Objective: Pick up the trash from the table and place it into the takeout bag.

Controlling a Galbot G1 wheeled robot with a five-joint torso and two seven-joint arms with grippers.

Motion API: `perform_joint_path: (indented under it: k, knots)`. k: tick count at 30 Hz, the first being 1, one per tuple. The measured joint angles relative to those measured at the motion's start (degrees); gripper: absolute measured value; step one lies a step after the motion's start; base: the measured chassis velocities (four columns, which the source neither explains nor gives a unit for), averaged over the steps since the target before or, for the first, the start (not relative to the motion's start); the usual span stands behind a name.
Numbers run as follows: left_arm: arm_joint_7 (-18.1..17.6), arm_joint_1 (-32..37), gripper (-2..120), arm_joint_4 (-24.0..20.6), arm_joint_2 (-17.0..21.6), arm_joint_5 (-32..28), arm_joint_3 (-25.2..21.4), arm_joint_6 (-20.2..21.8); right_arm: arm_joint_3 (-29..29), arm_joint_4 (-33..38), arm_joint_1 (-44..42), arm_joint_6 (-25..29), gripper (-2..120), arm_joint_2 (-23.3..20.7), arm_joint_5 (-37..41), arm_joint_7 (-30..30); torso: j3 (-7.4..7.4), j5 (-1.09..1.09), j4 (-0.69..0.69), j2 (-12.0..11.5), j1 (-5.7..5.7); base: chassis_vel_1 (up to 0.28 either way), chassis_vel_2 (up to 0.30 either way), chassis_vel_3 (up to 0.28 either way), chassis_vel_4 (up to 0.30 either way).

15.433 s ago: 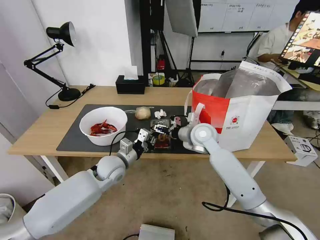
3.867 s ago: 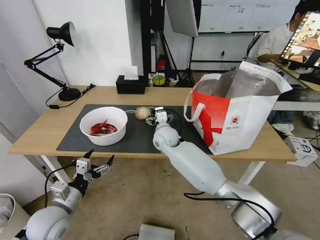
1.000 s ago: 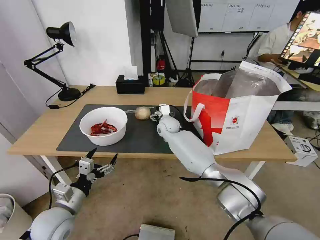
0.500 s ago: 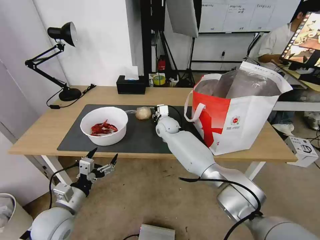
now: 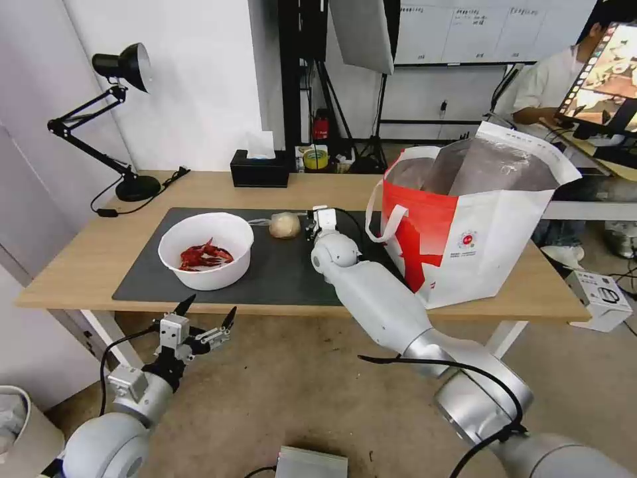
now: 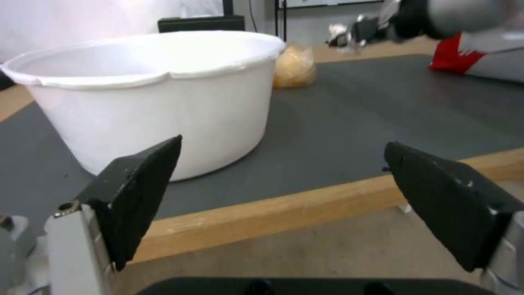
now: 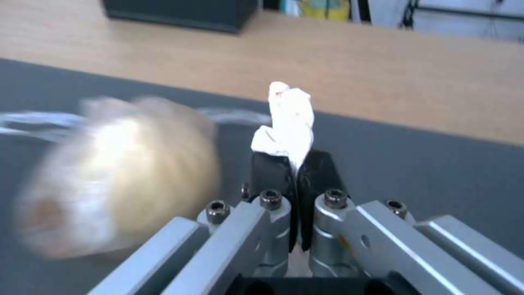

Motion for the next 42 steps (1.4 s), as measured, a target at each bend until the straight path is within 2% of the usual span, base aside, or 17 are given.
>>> perform_joint_path:
  k: [2,3,4,7,12,18,23,29,33,34,37,42]
  knots:
    - [-0.04,0.41,100,-0.02,0.19,-0.14,-0.4,0.0,-3.1,10.5,-2.4,-1.29,0,-4.53,1.15,2.07,0.0,0.0,0.01,0.0,0.0,0.0,0.0,0.0,0.0]
    - [-0.06,0.49,100,-0.02,0.23,-0.16,-0.5,0.0,-3.46,12.83,-2.92,-1.55,0,-5.52,1.2,2.46,-0.01,0.0,0.0,0.0,0.0,0.0,0.0,0.0,0.0]
    - [-0.06,0.49,100,-0.02,0.23,-0.16,-0.5,0.0,-3.46,12.83,-2.92,-1.55,0,-5.52,1.2,2.46,-0.01,0.0,0.0,0.0,0.0,0.0,0.0,0.0,0.0]
    - [-0.16,0.48,100,0.0,0.39,-0.27,-0.62,-0.01,-3.81,20.47,-4.28,-2.25,0,-8.8,1.86,3.19,-0.01,0.0,0.01,0.0,0.0,0.0,0.0,0.0,0.0]
    - [-0.25,0.32,100,0.17,0.41,-0.46,-0.63,-0.01,-3.6,26.75,-4.03,-2.6,0,-12.37,2.53,3.8,0.0,0.01,0.0,0.0,0.0,0.0,0.0,0.0,0.0]
    - [-0.36,0.38,100,0.27,0.16,-0.49,-0.76,-0.01,0.07,35.74,1.57,-4.88,0,-18.37,7.29,5.03,-0.01,0.01,0.01,0.0,0.0,0.0,0.0,0.0,0.0]
    - [-0.43,0.63,100,0.28,0.32,-0.78,-1.1,-0.01,1.74,37.04,6.31,-6.83,0,-22.05,9.99,6.27,-0.01,0.01,0.01,0.0,0.0,0.0,0.0,0.0,0.0]
    - [-0.45,1.75,100,-0.04,-0.04,-1.31,-2.06,-0.01,4.39,38.84,10.47,-10.97,0,-27.94,17.52,11.57,-0.01,0.02,0.01,0.0,0.0,0.0,0.0,0.0,0.0]
    - [-0.44,1.52,100,-0.38,0.36,-1.83,-2.09,-0.01,5.08,41.16,9.97,-13.75,0,-32.79,23.31,17.13,-0.01,0.01,0.02,0.0,0.0,0.0,0.0,0.0,0.0]
    - [-0.44,1.52,100,-0.38,0.36,-1.83,-2.09,-0.01,5.08,41.16,9.97,-13.75,0,-32.79,23.31,17.13,-0.01,0.01,0.02,0.0,0.0,0.0,0.0,0.0,0.0]
    - [-0.41,1.21,100,-0.46,0.93,-1.89,-1.56,-0.02,6.34,43.3,7.22,-15.14,0,-37.4,25.83,19.13,-0.01,0.02,-0.01,0.0,0.0,0.0,0.0,0.0,0.0]
    - [-0.4,1.02,100,-0.45,1.06,-1.89,-0.99,-0.02,8.64,44.89,3.32,-15.95,0,-39.73,28.83,20.64,-0.01,0.01,0.0,0.0,0.0,0.0,0.0,0.0,0.0]
